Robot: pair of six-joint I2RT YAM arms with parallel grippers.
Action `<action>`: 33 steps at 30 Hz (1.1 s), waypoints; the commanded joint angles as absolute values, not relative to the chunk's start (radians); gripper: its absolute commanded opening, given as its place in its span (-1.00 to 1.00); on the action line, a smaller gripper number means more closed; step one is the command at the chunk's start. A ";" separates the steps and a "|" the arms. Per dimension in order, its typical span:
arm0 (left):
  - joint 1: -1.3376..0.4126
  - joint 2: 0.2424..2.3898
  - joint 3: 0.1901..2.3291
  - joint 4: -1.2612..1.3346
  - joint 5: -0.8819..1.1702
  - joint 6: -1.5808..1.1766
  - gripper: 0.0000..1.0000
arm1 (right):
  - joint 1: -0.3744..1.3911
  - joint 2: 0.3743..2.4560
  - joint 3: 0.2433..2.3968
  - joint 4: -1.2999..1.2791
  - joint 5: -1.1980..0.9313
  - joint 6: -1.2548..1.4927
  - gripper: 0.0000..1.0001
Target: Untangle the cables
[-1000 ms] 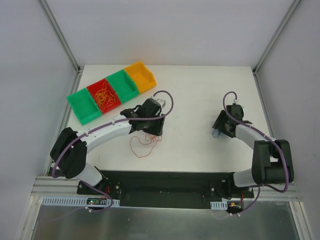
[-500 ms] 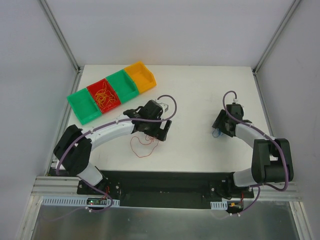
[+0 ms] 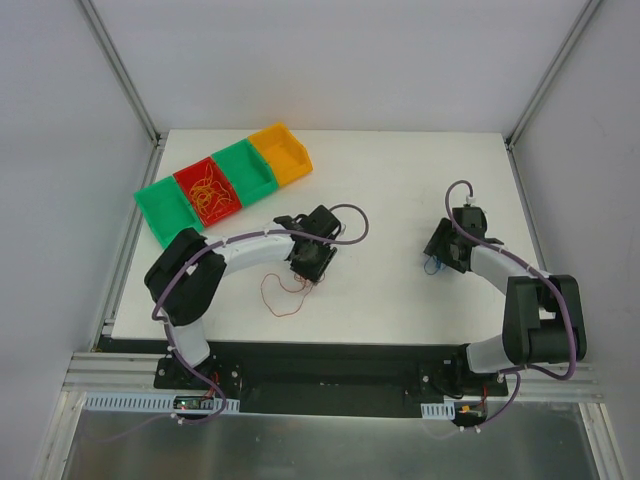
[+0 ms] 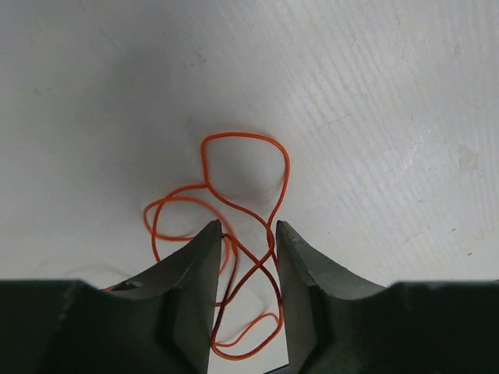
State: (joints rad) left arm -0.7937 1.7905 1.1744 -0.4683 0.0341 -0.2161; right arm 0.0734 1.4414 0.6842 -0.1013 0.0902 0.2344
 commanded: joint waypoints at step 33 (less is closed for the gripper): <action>-0.195 1.937 1.818 -0.152 0.006 -0.213 -1.00 | 0.071 1.486 0.681 -0.158 0.045 0.244 0.33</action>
State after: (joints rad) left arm -0.2306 1.8706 1.7569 -0.1875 -0.0006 -0.2337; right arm 0.0734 1.4517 0.6933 -0.1013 0.0879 0.2344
